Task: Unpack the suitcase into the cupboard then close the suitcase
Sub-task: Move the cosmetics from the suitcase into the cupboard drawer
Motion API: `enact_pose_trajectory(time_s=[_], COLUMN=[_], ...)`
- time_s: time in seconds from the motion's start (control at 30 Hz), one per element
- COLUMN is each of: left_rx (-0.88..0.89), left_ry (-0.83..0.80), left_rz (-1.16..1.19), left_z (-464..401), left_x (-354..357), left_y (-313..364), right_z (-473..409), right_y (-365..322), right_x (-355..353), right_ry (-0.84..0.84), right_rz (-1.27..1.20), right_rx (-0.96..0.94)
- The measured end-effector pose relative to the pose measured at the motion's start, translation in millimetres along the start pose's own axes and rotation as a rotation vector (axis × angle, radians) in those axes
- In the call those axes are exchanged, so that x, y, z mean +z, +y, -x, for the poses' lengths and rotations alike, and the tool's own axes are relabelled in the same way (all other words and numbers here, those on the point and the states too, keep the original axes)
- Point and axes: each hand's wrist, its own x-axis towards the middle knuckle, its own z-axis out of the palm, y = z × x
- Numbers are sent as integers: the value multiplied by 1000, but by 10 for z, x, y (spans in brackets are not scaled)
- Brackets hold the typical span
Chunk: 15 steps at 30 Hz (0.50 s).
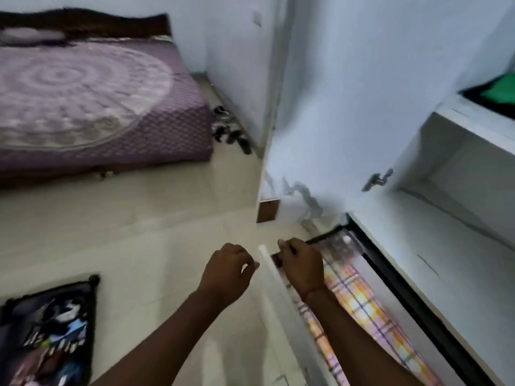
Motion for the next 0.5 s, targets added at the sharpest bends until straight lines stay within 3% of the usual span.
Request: enact_pose_trajectory(time_s=[0.23,0.5], left_rx=[-412,-728], left_ry=[234,280], left_rz=[-117,-229], left_z=[1576,4048], left_x=[-1087,-2251], left_y=[-1185,-2558], right_z=[888,2617], right_y=[-1318,-2736], right_x=[1292,2957], right_ry=[-359,-600], right_rz=[-8,-84], right_rx=[-389,-513])
